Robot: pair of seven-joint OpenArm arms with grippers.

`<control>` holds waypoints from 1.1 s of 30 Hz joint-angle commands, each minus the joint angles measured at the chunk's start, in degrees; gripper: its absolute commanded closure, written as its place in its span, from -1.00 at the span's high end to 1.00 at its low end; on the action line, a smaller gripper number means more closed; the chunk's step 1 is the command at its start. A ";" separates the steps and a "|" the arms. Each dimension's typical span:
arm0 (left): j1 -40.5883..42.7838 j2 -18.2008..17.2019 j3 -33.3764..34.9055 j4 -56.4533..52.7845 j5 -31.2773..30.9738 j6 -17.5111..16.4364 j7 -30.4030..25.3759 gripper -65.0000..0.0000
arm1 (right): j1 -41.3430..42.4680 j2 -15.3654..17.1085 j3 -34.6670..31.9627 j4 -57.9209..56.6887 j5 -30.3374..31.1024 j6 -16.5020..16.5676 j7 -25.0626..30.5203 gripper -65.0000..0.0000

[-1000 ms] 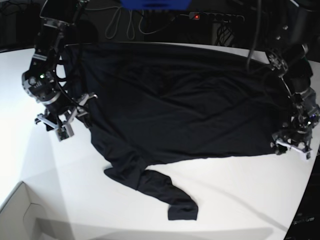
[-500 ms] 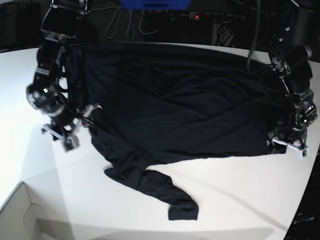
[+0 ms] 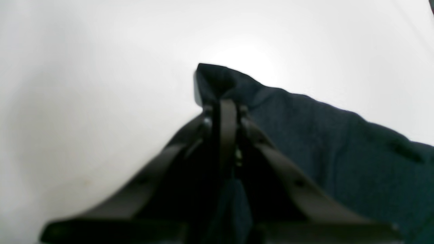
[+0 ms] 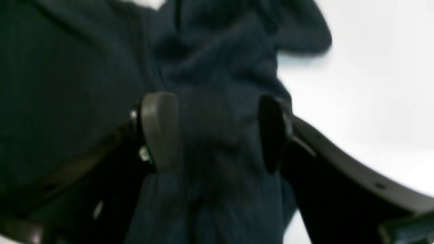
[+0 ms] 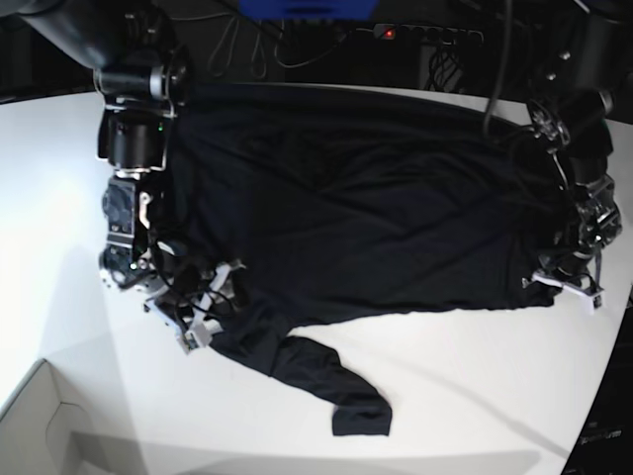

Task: Layout the t-shirt on the table in an organized manner, then fold the t-shirt properly
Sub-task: 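Lift the side edges and fold the shirt body toward the collar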

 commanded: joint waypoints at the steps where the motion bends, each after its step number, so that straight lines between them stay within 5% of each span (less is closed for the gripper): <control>1: -0.20 0.30 0.20 -0.38 1.95 -0.07 4.43 -0.99 | 1.90 0.53 0.08 -0.13 0.78 -0.05 2.37 0.18; 11: -0.20 0.74 0.20 -0.38 1.69 -0.15 4.43 -0.99 | 3.05 2.29 0.17 -7.86 0.78 -11.53 12.74 0.18; 18: -0.20 0.74 0.20 -0.38 1.69 -0.15 4.43 -0.99 | 2.52 1.94 -0.27 -8.04 0.78 -11.79 13.01 0.18; 25: -0.20 0.74 0.20 -0.38 1.69 -0.15 4.43 -0.99 | 1.29 1.85 -8.09 -12.00 0.86 -11.79 13.27 0.15; 28: -0.20 0.74 0.20 -0.38 1.69 -0.15 4.43 -0.99 | 1.38 1.85 -8.53 -12.70 0.86 -11.79 13.36 -0.13; 32: -0.20 0.74 0.12 0.15 1.60 -0.33 4.43 -0.99 | 1.81 2.20 -6.77 -11.64 0.86 -11.79 13.18 -1.00; 33: -0.20 0.74 -0.06 0.32 1.60 -0.68 4.43 -0.99 | 1.73 2.20 -5.89 -10.15 0.86 -11.79 13.01 -1.00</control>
